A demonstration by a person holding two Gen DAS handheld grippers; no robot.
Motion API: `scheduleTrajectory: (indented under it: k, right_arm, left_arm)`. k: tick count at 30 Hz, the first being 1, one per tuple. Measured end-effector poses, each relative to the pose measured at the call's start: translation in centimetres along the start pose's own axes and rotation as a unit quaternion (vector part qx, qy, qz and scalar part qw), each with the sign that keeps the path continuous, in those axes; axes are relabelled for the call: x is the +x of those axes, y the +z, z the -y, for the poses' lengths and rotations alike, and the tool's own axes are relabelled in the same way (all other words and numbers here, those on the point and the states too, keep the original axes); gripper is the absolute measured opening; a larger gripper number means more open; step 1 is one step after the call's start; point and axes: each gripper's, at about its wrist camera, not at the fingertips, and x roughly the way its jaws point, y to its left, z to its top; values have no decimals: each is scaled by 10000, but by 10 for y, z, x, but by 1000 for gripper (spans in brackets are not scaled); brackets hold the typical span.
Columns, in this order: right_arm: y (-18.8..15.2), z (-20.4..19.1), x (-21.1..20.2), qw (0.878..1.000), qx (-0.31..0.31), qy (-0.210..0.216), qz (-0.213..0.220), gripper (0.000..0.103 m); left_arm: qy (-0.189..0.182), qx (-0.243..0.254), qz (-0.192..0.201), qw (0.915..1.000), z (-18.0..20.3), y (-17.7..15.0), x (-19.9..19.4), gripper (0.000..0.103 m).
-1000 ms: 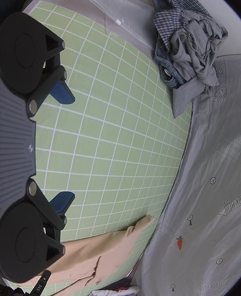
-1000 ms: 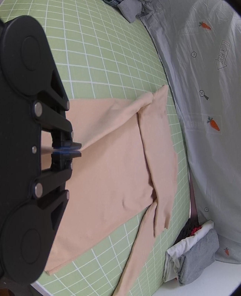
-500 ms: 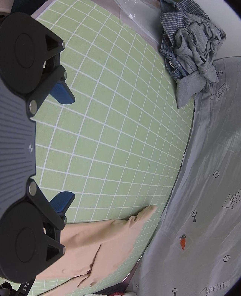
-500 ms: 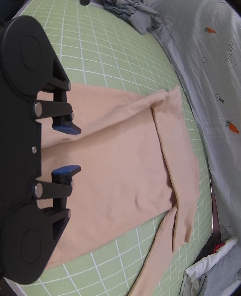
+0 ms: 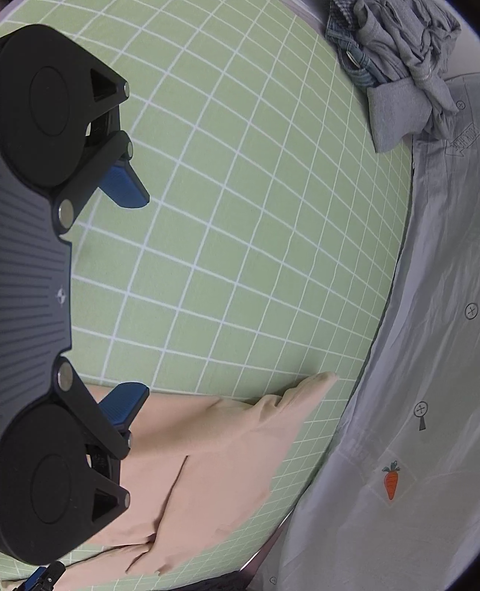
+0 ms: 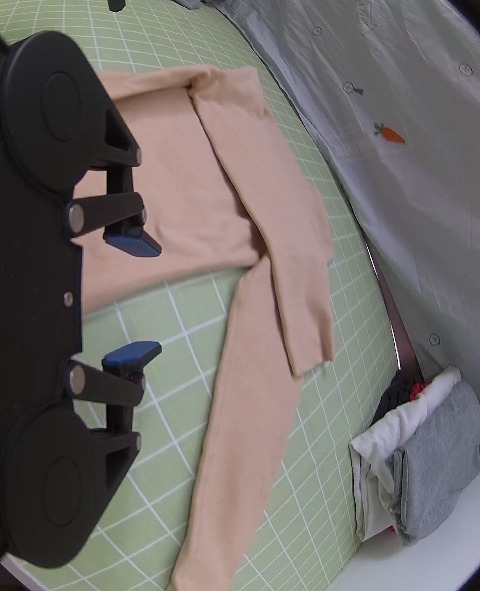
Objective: Fold clothes
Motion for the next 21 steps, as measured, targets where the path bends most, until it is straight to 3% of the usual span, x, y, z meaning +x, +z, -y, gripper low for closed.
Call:
scheduleTrajectory:
  k: [9, 14, 21]
  right_arm:
    - [83, 34, 61, 9970, 626, -409, 207, 60]
    - [115, 34, 99, 9969, 439, -636, 144, 63]
    - [129, 27, 135, 9971, 44, -751, 60, 67]
  left_arm:
    - [238, 673, -212, 9972, 65, 36, 65, 100]
    - [424, 1163, -44, 9923, 91, 51, 84, 100]
    - [613, 1319, -152, 9892, 99, 60, 105, 102]
